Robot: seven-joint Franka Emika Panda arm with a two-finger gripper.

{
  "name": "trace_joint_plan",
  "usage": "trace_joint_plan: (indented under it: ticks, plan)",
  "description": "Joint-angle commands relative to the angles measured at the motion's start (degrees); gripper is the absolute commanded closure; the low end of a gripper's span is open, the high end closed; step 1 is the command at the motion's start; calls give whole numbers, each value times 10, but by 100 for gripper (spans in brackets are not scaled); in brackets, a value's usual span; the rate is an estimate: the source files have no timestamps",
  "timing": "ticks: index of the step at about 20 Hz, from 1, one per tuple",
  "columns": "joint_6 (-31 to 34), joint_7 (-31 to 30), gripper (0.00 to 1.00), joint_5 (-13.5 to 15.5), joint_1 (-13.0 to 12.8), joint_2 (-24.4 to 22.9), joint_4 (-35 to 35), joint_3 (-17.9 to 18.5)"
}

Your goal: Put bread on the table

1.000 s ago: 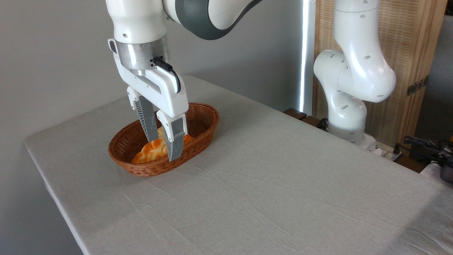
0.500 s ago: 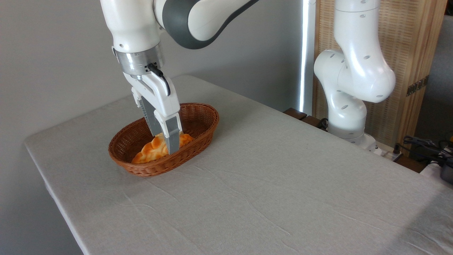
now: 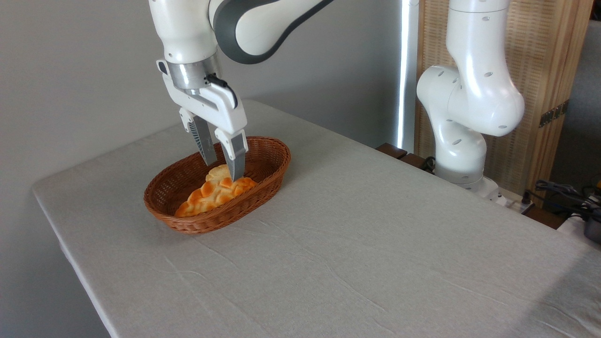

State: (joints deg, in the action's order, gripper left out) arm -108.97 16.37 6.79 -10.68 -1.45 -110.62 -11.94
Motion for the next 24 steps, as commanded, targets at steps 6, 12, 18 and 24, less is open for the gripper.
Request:
trace_joint_plan:
  ticks: [6,12,18,24]
  plan:
    - [-42,-203,0,44,-25,-7,-40,-9]
    - [-104,-215,0,50,-37,9,-61,-10]
    - [-105,-209,0,48,-38,21,-62,-10]
    - [-102,-207,0,40,-39,33,-62,-11]
